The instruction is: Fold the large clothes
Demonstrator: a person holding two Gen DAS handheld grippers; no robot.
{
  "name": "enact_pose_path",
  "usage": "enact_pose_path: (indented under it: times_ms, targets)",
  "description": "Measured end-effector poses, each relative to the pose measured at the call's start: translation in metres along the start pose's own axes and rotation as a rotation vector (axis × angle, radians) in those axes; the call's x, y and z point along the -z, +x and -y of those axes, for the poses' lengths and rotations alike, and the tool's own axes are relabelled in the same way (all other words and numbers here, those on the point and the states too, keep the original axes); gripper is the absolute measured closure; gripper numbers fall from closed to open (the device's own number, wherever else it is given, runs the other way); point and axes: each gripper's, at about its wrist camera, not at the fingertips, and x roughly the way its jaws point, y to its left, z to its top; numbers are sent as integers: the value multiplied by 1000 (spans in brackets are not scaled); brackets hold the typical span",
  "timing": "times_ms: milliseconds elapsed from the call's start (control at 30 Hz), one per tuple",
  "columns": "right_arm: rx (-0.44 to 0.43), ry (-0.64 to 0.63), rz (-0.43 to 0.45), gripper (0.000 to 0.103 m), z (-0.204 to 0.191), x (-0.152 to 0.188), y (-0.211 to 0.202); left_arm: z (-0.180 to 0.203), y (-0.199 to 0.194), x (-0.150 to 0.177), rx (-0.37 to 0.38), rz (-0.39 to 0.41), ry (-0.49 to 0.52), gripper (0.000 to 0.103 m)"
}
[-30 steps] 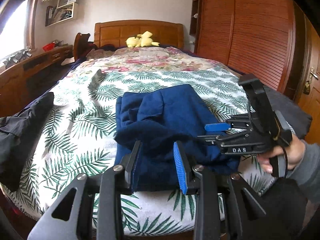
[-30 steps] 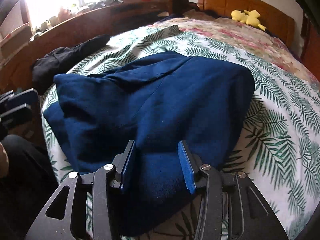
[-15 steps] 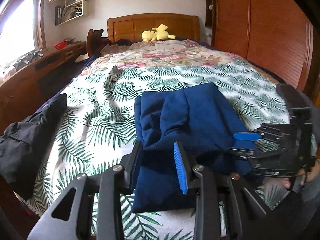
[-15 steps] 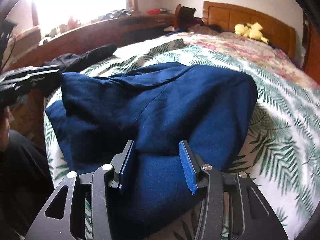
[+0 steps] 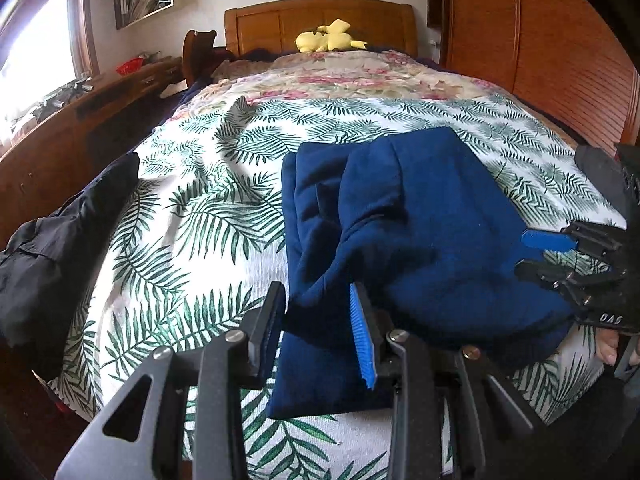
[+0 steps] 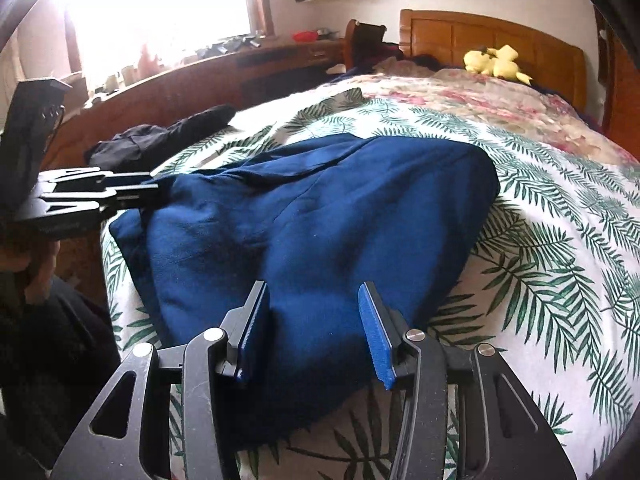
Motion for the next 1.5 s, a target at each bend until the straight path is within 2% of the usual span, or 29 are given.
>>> enact_pose_path:
  times_ms: [100, 200, 267, 333, 400, 667, 767, 900, 1133, 1333, 1500]
  targets:
    - [10, -7, 15, 56, -1, 0, -2, -1, 2, 2, -2, -10, -11, 71]
    - [18, -10, 23, 56, -2, 0, -3, 4, -1, 1, -27, -3, 28, 72]
    - [22, -14, 28, 56, -1, -1, -4, 9, -3, 1, -47, 2, 64, 80]
    - [22, -17, 31, 56, -1, 0, -4, 11, -7, 0, -43, 10, 79, 94]
    - [13, -12, 31, 56, 1, 0, -4, 11, -15, -1, -26, 32, 80, 96]
    - [7, -3, 62, 56, 5, 0, -11, 2, -59, -2, 0, 142, 18, 97]
    - [-11, -6, 78, 56, 3, -1, -17, -6, -54, 7, -31, 121, 10, 97]
    - [-33, -10, 74, 56, 0, -2, -17, -16, -34, 22, -35, 64, -5, 97]
    - [-7, -10, 63, 56, 5, -4, -14, -17, -27, 27, -20, 67, -5, 97]
    - [90, 0, 51, 54, 36, -24, -1, -19, -21, 33, -9, 63, 6, 97]
    - [112, 51, 7, 54, 72, -49, 24, -21, -20, 34, 7, 64, 5, 97]
